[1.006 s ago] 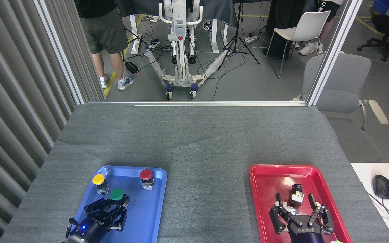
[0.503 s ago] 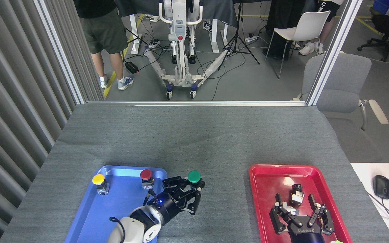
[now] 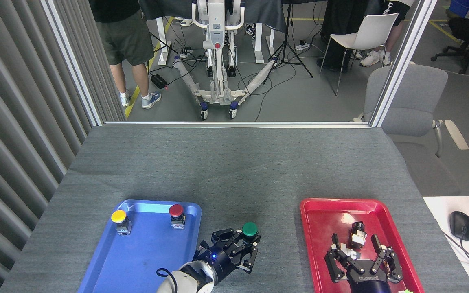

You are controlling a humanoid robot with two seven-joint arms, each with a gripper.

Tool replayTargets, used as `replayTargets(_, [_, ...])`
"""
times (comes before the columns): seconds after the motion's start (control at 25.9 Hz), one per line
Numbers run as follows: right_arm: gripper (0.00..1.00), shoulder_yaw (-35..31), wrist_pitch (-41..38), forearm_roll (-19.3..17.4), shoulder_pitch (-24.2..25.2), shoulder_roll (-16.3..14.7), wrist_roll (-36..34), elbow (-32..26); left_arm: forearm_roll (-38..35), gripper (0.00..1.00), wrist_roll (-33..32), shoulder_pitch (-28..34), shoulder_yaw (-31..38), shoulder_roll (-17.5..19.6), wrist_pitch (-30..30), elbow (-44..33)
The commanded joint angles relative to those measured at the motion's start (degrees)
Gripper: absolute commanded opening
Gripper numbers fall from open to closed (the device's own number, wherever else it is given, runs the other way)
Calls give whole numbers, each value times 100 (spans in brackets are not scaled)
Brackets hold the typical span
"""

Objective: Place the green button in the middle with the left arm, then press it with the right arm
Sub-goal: 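Carry the green button out of the tray and set it on the table center, then release the button and withdraw the left hand back over the blue tray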

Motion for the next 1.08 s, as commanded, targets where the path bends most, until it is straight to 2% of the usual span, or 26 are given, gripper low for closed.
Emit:
replayTargets(0.0, [100, 7, 0, 1, 0, -13, -1, -2, 9, 46, 164, 16, -66, -7, 29, 29])
replayTargets(0.04, [100, -2, 0, 1, 0, -13, -1, -2, 9, 53, 173, 34, -92, -7, 46, 29])
replayTargets(0.08, [100, -2, 0, 1, 0, -21, -1, -2, 18, 67, 155, 51, -92, -7, 73, 29])
replayTargets(0.12, [100, -2, 0, 1, 0, -30, -1, -2, 27, 94, 146, 60, -83, -7, 90, 29])
replayTargets(0.15, [100, -2, 0, 1, 0, -48, -1, -2, 44, 100, 102, 69, -83, -7, 90, 29])
replayTargets(0.43, [100, -2, 35, -8, 26, -100, -10, -11, 36, 100, 76, 254, -74, -7, 117, -269])
replayTargets(0.58, [100, -2, 35, -8, 35, -118, -10, -19, 27, 100, 58, 1071, -30, 169, 424, -1825])
replayTargets(0.73, [100, -2, 35, 1, 70, -109, -10, -55, 62, 100, -109, 1818, 31, 775, 1681, -3565])
replayTargets(0.81, [100, -2, 35, -8, 79, -109, -10, -63, 62, 100, -258, 2178, 339, 854, 2323, -4031])
replayTargets(0.89, [100, -2, 35, -8, 79, -101, -10, -63, 88, 100, -267, 2424, 883, 854, 2621, -4216])
replayTargets(0.97, [100, -2, 35, -8, 79, -92, -10, -72, 370, 100, -275, 2512, 1534, 863, 2525, -4154])
replayTargets(1.04, [100, -2, 35, 1, 79, -83, -10, -72, 677, 100, -267, 2627, 1815, 889, 2244, -4049])
